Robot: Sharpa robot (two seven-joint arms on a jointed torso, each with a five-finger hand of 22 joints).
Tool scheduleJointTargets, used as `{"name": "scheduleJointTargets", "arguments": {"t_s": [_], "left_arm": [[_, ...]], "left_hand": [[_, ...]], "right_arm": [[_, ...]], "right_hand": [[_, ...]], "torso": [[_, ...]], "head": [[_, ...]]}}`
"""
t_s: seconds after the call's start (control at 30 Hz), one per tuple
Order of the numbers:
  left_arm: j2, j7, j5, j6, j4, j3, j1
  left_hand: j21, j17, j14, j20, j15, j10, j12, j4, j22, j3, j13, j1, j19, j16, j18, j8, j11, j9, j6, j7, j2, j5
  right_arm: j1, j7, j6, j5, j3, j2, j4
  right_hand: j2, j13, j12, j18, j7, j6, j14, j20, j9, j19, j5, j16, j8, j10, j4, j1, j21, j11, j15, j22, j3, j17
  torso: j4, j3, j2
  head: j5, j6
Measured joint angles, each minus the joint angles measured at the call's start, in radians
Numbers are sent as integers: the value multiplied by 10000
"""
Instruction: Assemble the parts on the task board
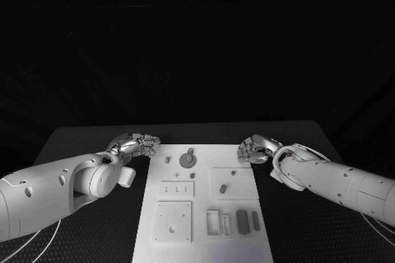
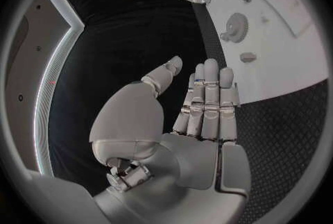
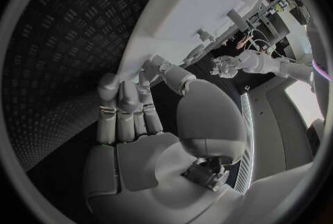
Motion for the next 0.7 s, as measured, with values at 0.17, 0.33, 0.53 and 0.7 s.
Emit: {"name": "scheduleJointTargets", "arguments": {"t_s": [0.17, 0.33, 0.53, 0.7], "left_arm": [[10, 0, 0, 10, 2, 0, 0], [18, -4, -35, 52, 31, 13, 2], [3, -22, -170, 133, 59, 50, 43], [49, -163, -475, 290, 40, 201, 168]], "left_hand": [[0, 14, 0, 9, 0, 1, 0, 0, 0, 0, 20, -49, 9, 0, 0, 0, 0, 20, 0, 0, 49, 0], [0, 31, 0, 10, 0, 219, 40, 0, -1, 0, 87, -126, 10, -40, 1, 0, -24, 84, 151, -119, 126, 0], [41, 55, 0, 6, 0, 527, 177, 0, -1, 0, 186, -268, -61, -40, 72, 159, -169, 158, 452, -236, 187, 0], [41, 78, 1, 5, -1, 779, 274, 176, -1, -60, 279, -640, -63, -79, 74, 215, -329, 188, 681, -357, 281, 0]], "right_arm": [[-38, -51, -200, 140, -23, -42, 144], [-41, -175, -430, 274, -25, -124, 281], [158, -440, -616, 295, -25, -248, 739], [598, -950, -595, -65, 2, -304, 1384]], "right_hand": [[0, -11, 1, 1, -18, 18, 23, -8, 0, 9, -1, 0, 0, 33, -19, 0, 0, -32, -19, 0, 94, 0], [-1, -14, 5, 2, -51, 50, 58, -35, -2, 38, -9, 0, 0, 69, -26, 0, 0, -68, -51, 0, 192, -14], [-1, -35, 44, 3, -73, 73, 94, -56, -3, 92, -9, 0, 0, 107, -33, -1, 0, -106, -83, 0, 250, -13], [28, -35, 44, 4, -86, 86, 97, -92, -3, 129, -10, 0, 0, 141, -91, -32, -1, -140, -84, -1, 308, -13]], "torso": [[0, 0, 0], [0, -7, -2], [8, -12, -14], [-6, -21, -32]], "head": [[0, -5], [-22, 23], [5, 61], [7, 124]]}}
